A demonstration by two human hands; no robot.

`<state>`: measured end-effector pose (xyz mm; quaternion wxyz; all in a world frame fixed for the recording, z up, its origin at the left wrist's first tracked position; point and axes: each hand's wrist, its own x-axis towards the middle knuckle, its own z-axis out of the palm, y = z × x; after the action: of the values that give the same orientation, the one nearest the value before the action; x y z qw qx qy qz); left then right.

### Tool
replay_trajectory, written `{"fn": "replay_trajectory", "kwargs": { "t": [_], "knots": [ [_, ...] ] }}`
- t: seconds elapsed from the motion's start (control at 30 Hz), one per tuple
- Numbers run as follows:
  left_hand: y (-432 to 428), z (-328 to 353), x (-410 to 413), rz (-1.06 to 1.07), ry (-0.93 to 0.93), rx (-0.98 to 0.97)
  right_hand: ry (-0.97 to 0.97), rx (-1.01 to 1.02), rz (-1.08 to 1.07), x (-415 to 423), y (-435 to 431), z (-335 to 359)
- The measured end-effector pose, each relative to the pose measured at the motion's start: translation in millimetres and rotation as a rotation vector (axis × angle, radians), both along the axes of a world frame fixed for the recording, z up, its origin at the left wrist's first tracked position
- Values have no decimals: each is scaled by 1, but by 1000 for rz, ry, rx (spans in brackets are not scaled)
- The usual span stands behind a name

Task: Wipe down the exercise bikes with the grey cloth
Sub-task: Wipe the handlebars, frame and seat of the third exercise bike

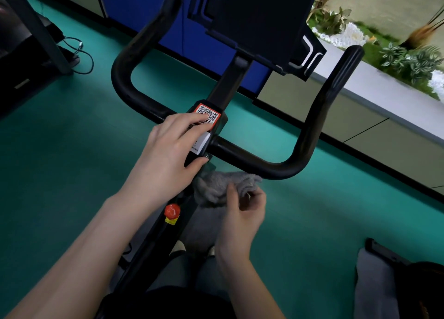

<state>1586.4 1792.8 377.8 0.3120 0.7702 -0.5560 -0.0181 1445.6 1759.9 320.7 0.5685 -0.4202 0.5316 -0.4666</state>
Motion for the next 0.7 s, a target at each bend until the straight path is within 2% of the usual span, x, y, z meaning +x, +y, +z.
{"fn": "replay_trajectory", "kwargs": {
  "t": [0.13,0.2,0.53,0.7],
  "knots": [
    [1,-1,-1,-2,0,-3,-91,107,-151,-20,-19,-3],
    [1,-1,0,-2,-3,-3,-134,97,-175,-21,-32,-2],
    [3,-1,2,-10,-8,5,-309,116,-29,22,-23,1],
    [2,-2,3,-11,1,-2,-314,148,61,36,-20,1]
  ]
}}
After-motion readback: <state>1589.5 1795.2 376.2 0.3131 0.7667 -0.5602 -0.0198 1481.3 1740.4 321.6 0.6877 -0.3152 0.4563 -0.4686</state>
